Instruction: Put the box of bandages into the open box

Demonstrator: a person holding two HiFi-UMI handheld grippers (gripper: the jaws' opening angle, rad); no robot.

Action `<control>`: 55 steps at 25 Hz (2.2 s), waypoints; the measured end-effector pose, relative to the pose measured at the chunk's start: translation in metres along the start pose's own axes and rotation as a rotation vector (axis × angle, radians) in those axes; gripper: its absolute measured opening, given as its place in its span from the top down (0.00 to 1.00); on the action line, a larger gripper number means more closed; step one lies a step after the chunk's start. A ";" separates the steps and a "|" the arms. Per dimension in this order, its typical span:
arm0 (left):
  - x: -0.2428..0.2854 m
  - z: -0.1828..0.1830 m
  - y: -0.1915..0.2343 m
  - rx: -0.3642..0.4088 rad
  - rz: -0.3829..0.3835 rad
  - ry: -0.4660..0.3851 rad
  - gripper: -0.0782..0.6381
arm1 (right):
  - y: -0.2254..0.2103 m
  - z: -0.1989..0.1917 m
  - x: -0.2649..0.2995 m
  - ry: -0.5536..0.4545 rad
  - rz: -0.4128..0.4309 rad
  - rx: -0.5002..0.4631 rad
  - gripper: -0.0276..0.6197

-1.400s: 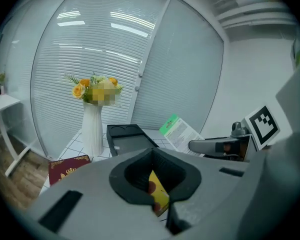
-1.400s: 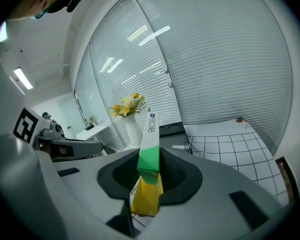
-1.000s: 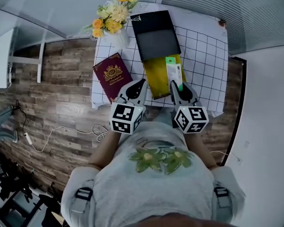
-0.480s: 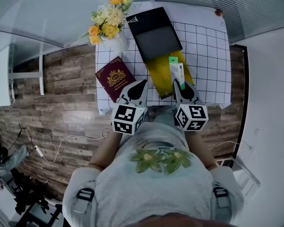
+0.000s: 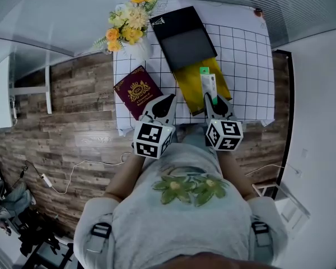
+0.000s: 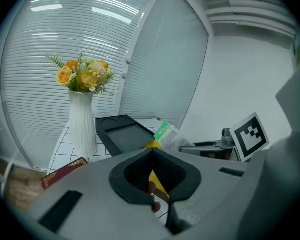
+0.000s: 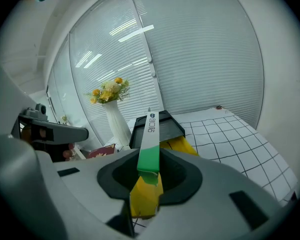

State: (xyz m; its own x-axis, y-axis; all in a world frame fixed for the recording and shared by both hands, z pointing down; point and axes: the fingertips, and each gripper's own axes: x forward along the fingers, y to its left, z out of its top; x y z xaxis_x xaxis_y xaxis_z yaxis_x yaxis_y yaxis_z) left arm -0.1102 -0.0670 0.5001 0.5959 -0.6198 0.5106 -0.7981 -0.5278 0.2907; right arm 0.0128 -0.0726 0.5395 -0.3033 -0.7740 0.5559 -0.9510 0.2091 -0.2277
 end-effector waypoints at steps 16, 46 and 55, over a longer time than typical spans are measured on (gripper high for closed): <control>-0.001 -0.002 0.001 0.003 0.001 0.007 0.88 | -0.002 -0.017 0.014 0.066 0.005 -0.015 0.83; 0.006 0.002 0.006 -0.006 0.042 0.011 0.88 | -0.024 -0.038 0.046 0.166 0.017 -0.074 0.83; 0.010 0.004 0.004 -0.007 0.052 0.015 0.88 | -0.028 -0.045 0.054 0.199 0.033 -0.084 0.83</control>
State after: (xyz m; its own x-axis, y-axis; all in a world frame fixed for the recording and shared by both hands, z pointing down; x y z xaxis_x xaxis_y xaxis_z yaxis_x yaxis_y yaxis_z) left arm -0.1077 -0.0774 0.5033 0.5519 -0.6376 0.5374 -0.8288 -0.4905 0.2692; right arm 0.0206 -0.0934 0.6120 -0.3324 -0.6346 0.6977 -0.9395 0.2880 -0.1857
